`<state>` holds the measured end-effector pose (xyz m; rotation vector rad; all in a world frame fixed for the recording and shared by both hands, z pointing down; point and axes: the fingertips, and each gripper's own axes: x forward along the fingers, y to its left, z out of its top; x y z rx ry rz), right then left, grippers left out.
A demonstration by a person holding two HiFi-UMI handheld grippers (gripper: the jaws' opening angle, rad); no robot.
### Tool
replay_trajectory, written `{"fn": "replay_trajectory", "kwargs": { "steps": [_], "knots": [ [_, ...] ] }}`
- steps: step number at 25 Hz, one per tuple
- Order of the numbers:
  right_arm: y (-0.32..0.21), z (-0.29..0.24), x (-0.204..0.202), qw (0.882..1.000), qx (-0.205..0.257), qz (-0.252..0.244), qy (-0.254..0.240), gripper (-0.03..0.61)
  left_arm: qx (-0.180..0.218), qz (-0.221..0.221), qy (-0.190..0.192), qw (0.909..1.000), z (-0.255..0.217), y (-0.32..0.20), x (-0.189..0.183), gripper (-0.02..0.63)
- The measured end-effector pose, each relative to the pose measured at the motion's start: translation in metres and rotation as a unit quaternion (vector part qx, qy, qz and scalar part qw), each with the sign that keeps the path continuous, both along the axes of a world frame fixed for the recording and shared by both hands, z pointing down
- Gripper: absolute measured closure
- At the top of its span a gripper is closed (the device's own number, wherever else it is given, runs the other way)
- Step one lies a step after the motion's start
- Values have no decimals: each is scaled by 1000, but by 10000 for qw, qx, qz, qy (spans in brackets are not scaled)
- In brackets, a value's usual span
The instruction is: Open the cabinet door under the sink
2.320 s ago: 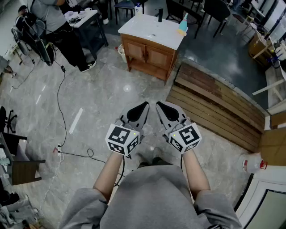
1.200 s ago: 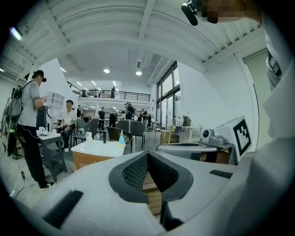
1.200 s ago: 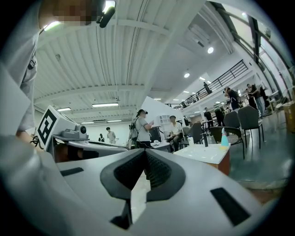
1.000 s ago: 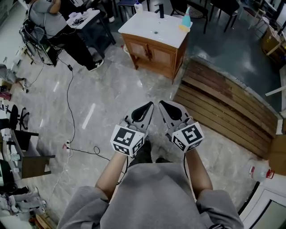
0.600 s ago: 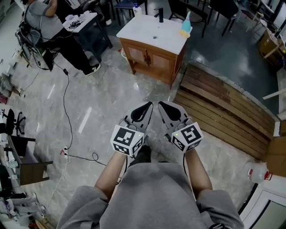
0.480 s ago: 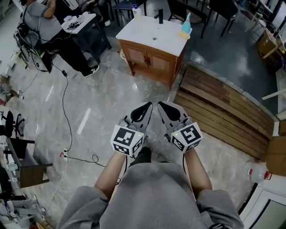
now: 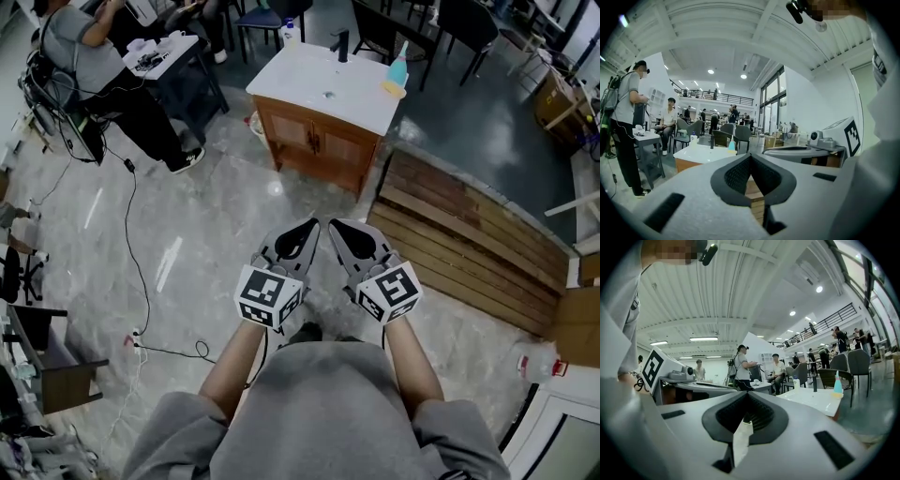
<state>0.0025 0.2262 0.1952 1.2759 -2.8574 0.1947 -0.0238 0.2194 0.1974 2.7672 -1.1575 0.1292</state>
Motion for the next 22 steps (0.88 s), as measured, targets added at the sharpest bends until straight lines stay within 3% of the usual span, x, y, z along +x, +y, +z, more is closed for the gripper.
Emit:
{"fn": "replay_trajectory", "kwargs": {
  "steps": [9,22],
  "knots": [
    [-39,8,-33,9997,-86,226,105,570,-123,113,95,9998,8,-38,-41,606],
    [-101,33,-31,9988,-356,318,101,569,-405,127,87,9991,32,-103,-48,606]
  ]
}}
